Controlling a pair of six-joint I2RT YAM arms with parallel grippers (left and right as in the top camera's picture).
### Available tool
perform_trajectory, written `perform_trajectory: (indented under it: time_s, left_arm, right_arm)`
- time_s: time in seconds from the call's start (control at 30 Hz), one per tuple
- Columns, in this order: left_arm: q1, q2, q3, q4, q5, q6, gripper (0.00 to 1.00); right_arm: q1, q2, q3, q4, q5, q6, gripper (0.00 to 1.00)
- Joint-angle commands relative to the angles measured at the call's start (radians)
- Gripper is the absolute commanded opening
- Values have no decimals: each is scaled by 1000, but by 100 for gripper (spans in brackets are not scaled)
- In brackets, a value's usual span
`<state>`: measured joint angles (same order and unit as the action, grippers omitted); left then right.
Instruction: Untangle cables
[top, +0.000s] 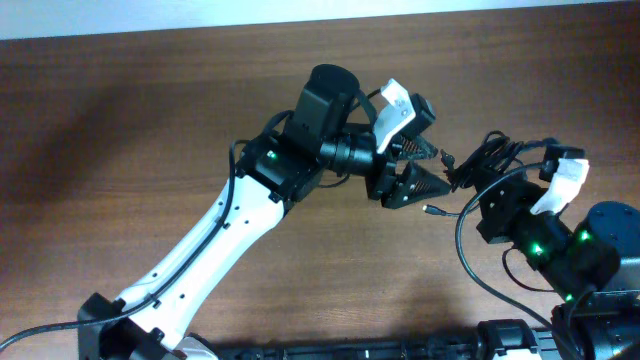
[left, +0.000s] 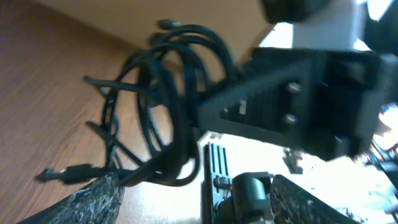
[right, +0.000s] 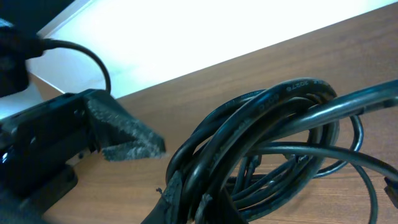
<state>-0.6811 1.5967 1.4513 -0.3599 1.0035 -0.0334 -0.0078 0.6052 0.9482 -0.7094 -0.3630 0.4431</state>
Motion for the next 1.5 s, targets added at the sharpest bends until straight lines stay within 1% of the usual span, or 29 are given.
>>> perform_trajectory:
  time_s: [0.0,0.03,0.13,0.17,0.27,0.43,0.63,0.83,0.87,0.93,0.97,1.0,1.03,1.07,1.13,1.17,1.23,1.47]
  left_arm:
    - [2,-26,19,-24,89,142,77]
    - [2,-26,19,-24,89,144,77]
    - [1,-26,19,-23,78,144,82]
    - [1,-26,19,-23,64,144,86]
    - [0,-26,19,-23,19,144,90]
    - [0,-26,19,-19,-29,144,91]
    - [1,-26,19,-14,-58,143,89]
    - [-32,-26,19,12,-66,140,89]
    - [-43,-26,19,21,-85,140,84]
    - [-58,-26,19,31,-122,140,59]
    - [-62,-26,19,35,-131,140,43]
    - [-63,-26,19,37,-132,140,40]
    - [-63,-26,19,36,-132,140,32]
    - [-63,-26,19,36,-132,140,22]
    - [-63,-26,19,36,-133,140,8]
    - [-63,-26,19,37,-133,140,2]
    - [-63,-26,19,37,-133,140,0]
    - [-60,-26,19,36,-132,124,0]
  right_arm:
    - [-6,-3,8,13,27,72,4]
    - [-6,-3,8,15,27,94,4]
    - [-6,-3,8,19,26,147,4]
    - [-6,-3,8,19,22,166,4]
    - [-6,-3,8,44,-48,182,4]
    - [-6,-3,8,100,-116,194,4]
    - [-6,-3,8,101,-185,194,4]
    - [-6,-3,8,100,-196,194,4]
    - [-6,-3,8,100,-195,193,4]
    - [-6,-3,8,100,-195,193,4]
    - [-6,-3,8,100,-195,193,4]
    - [-6,-3,8,100,-196,193,4]
    - [-6,-3,8,100,-196,193,4]
    - [-6,-3,8,100,-195,192,4]
    - [-6,-3,8,100,-195,177,4]
    - [-6,-3,8,99,-195,165,4]
    - [-6,-3,8,96,-193,159,4]
    - [-6,-1,8,80,-171,120,4]
